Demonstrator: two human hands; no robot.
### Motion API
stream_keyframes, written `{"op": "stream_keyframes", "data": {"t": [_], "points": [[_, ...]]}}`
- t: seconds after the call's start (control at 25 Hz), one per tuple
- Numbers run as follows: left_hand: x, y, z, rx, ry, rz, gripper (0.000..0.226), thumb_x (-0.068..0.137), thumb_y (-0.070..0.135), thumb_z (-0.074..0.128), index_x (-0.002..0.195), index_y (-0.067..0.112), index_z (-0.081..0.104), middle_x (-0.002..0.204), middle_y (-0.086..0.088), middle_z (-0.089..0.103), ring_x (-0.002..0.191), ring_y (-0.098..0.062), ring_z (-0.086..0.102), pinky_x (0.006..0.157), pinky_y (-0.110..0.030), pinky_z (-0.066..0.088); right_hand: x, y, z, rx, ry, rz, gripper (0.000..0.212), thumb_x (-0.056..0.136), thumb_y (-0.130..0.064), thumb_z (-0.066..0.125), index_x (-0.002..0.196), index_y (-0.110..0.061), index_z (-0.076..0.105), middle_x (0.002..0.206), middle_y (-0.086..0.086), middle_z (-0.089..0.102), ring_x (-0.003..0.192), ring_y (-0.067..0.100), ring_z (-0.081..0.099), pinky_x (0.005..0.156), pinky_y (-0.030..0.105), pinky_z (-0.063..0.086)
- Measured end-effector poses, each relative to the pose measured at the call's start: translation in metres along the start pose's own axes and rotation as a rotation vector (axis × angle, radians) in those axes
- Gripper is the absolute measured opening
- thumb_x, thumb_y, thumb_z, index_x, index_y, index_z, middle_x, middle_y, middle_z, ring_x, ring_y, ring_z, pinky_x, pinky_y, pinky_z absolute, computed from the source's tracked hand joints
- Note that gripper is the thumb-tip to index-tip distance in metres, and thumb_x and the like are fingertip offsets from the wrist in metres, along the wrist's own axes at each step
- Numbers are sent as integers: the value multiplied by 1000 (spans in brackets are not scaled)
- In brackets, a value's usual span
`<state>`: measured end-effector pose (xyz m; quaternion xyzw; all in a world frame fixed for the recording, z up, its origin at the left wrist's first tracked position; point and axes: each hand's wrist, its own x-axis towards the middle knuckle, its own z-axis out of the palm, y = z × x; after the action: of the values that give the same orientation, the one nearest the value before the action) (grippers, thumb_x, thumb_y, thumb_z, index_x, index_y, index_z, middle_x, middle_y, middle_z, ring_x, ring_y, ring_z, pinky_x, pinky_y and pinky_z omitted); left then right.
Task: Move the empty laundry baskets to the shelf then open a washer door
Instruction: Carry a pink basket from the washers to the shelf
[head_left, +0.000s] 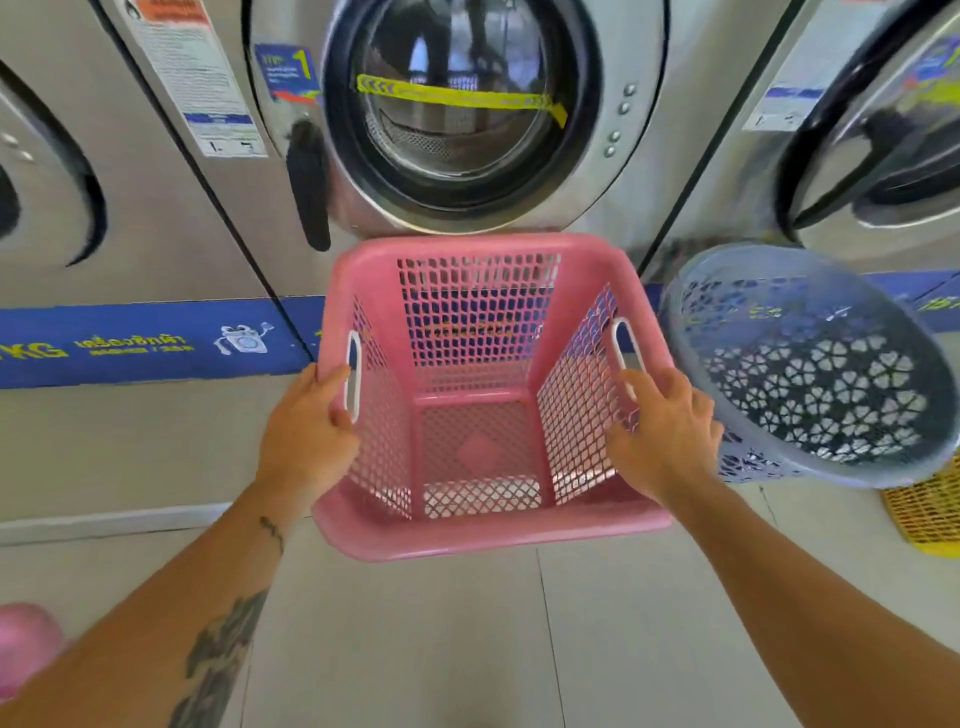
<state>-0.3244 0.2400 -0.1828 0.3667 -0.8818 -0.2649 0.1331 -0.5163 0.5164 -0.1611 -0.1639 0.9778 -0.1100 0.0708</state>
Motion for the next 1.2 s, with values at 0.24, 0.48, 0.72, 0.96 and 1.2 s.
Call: {"op": "stream_keyframes", "data": {"t": [0.24, 0.48, 0.72, 0.96, 1.2], "points": [[-7, -8, 9, 0, 93, -63, 62, 81, 1, 50, 139, 24, 51, 132, -1, 53, 102, -26, 57, 80, -31, 43, 25, 10, 2, 168, -79, 47, 53, 79, -25, 55, 128, -42, 47, 128, 8, 42, 103, 38, 54, 91, 49, 46], [-48, -44, -28, 19, 54, -134, 59, 77, 6, 56, 132, 27, 58, 131, 6, 56, 105, -24, 59, 84, -30, 44, -7, 5, -13, 185, -115, 20, 42, 79, -13, 53, 106, -43, 68, 90, 0, 72, 64, 27, 64, 59, 35, 54], [-154, -132, -86, -107, 129, -244, 60, 79, 1, 54, 128, 36, 60, 130, 21, 53, 86, -9, 62, 66, -15, 49, -126, -49, 24, 230, -122, -80, 37, 85, -12, 56, 107, -37, 70, 93, -2, 69, 71, 22, 60, 69, 33, 48], [-220, -210, -118, -143, 128, -306, 59, 84, 3, 56, 128, 41, 55, 140, 32, 39, 57, -5, 54, 44, -14, 44, -231, -90, 84, 269, -111, -3, 32, 89, -16, 51, 106, -37, 70, 107, 7, 69, 90, 32, 63, 86, 47, 51], [-267, -227, -113, -109, 162, -358, 55, 84, 7, 57, 129, 38, 57, 144, 34, 35, 76, -2, 61, 60, -23, 56, -271, -96, 102, 265, -78, 87, 32, 90, -14, 48, 103, -34, 70, 106, 7, 70, 86, 29, 61, 83, 45, 52]]}}
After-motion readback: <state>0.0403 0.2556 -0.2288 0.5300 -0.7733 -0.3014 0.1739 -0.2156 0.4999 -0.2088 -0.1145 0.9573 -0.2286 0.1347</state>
